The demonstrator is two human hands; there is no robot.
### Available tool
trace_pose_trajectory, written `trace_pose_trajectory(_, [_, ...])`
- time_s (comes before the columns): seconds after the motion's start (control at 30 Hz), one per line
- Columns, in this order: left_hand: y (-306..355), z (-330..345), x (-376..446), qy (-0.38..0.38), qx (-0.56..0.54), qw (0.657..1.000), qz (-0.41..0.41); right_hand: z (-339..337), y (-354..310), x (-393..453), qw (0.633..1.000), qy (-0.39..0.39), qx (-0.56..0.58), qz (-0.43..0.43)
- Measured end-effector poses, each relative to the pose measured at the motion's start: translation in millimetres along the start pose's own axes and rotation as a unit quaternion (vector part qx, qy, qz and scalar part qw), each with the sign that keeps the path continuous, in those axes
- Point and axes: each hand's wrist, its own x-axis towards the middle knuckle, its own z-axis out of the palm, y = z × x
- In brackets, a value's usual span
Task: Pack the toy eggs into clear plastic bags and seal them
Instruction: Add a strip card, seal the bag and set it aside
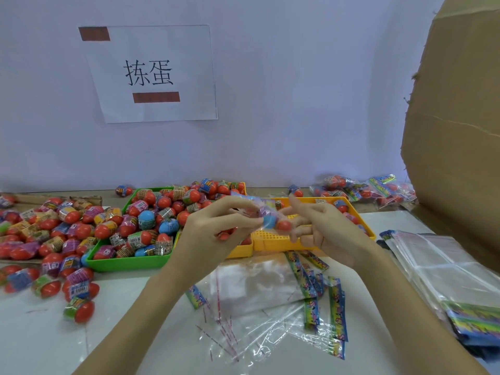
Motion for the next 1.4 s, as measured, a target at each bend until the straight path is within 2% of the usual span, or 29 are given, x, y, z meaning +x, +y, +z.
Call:
trace_pose_trajectory(0.1, [-4,-1,-2,-0.036,0.025,0.999,0.019,-4,2,0,0.997,0.022,0.059,-0.045])
trace_pose_trajectory(0.2, [-7,0,-4,-0.056,0.043,0.997,0.013,-6,2,1,0.995,-0.005,0.076,-0.058])
trace_pose_trajectory(0.27, [-8,2,-5,-0.042,0.034,0.998,-0.025,-5,2,1,0.995,-0.009,0.081,-0.064])
trace_pose_trajectory(0.33, [-6,5,-5,0.002,-0.027,0.992,-0.12,-3,3,1,0.994,0.005,0.073,-0.076])
trace_pose_trajectory(0.4, [-3,10,-2,0.066,-0.159,0.949,-0.263,1,4,1,0.994,0.019,0.051,-0.092])
trace_pose_trajectory(0.47, [1,11,2,0.116,-0.275,0.876,-0.38,4,6,0,0.995,0.019,0.03,-0.095])
trace_pose_trajectory(0.5, [1,10,2,0.121,-0.305,0.848,-0.417,5,7,0,0.995,0.018,0.013,-0.095])
trace_pose_trajectory(0.57, [-1,8,2,0.105,-0.318,0.827,-0.452,8,8,-1,0.995,0.014,-0.036,-0.095])
trace_pose_trajectory(0.67, [-4,7,-1,0.094,-0.322,0.817,-0.469,13,8,-2,0.993,0.0,-0.078,-0.094])
trace_pose_trajectory(0.77, [-5,6,-1,0.126,-0.336,0.799,-0.483,16,8,-4,0.992,0.013,-0.088,-0.09])
trace_pose_trajectory(0.93, [-5,3,1,0.151,-0.336,0.791,-0.489,12,8,-5,0.985,0.038,-0.148,-0.086])
trace_pose_trajectory(1.13, [-8,5,0,0.209,-0.348,0.755,-0.515,12,5,-5,0.981,0.035,-0.145,-0.121])
trace_pose_trajectory(1.23, [-8,12,-3,0.229,-0.354,0.748,-0.513,12,5,-4,0.982,0.043,-0.125,-0.131])
trace_pose_trajectory(1.33, [-9,11,-3,0.264,-0.366,0.735,-0.505,14,4,-5,0.994,-0.004,-0.083,-0.075])
trace_pose_trajectory(1.4, [-10,9,-3,0.276,-0.363,0.737,-0.499,18,6,-5,0.989,-0.062,-0.131,-0.042])
